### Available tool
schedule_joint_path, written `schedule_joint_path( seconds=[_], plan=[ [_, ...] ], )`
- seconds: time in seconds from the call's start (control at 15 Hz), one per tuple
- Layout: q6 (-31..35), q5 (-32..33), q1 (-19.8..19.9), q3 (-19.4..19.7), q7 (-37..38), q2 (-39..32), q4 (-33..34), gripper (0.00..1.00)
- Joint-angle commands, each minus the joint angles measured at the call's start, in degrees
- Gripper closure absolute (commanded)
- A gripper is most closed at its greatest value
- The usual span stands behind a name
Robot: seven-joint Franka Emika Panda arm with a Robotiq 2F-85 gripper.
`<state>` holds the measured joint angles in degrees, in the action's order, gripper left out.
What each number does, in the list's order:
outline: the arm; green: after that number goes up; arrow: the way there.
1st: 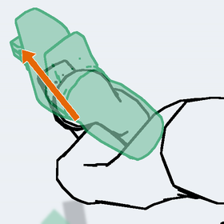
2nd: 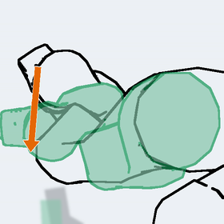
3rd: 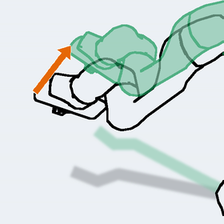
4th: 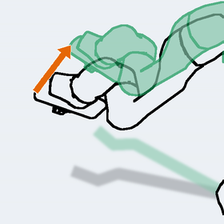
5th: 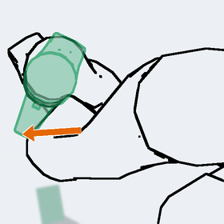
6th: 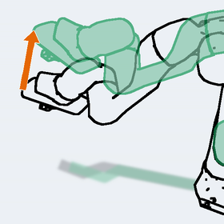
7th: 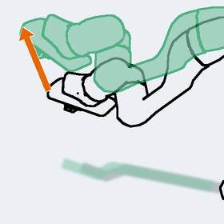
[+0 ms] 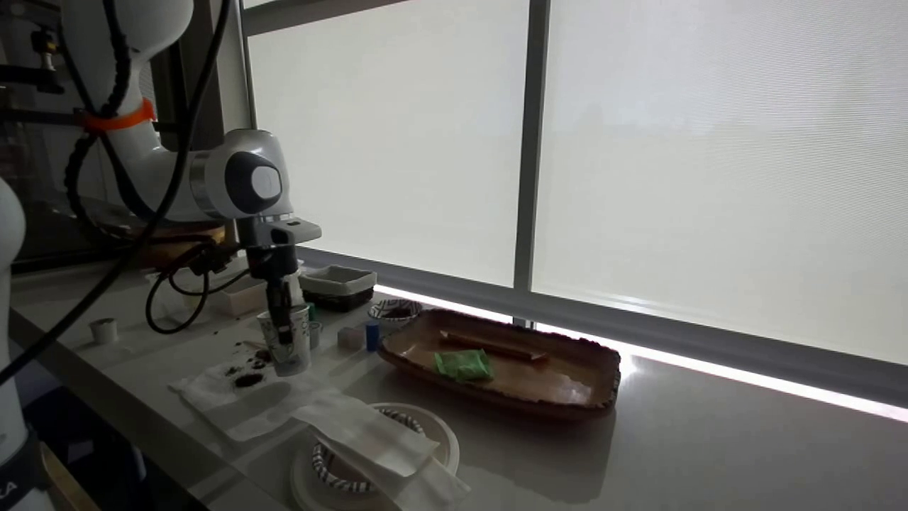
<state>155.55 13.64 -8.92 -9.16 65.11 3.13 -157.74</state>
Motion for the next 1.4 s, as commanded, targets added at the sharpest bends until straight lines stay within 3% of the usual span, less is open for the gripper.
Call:
schedule_joint_path(
  seconds=[0.0, 0.73, 0.8, 0.87, 1.33],
  plan=[
    [2.37, -3.69, 0.61, -0.2, -1.15, -1.28, 0.09, 0.99],
    [4.38, -9.23, 0.77, 0.6, -2.99, -5.11, 0.36, 0.99],
    [4.72, -9.37, 0.81, 0.82, -2.91, -5.39, 0.36, 0.73],
    [5.12, -9.37, 0.82, 1.07, -2.65, -5.48, 0.37, 0.72],
    [2.95, -2.17, 0.74, 2.3, 4.77, 0.1, -1.24, 0.21]
  ],
)
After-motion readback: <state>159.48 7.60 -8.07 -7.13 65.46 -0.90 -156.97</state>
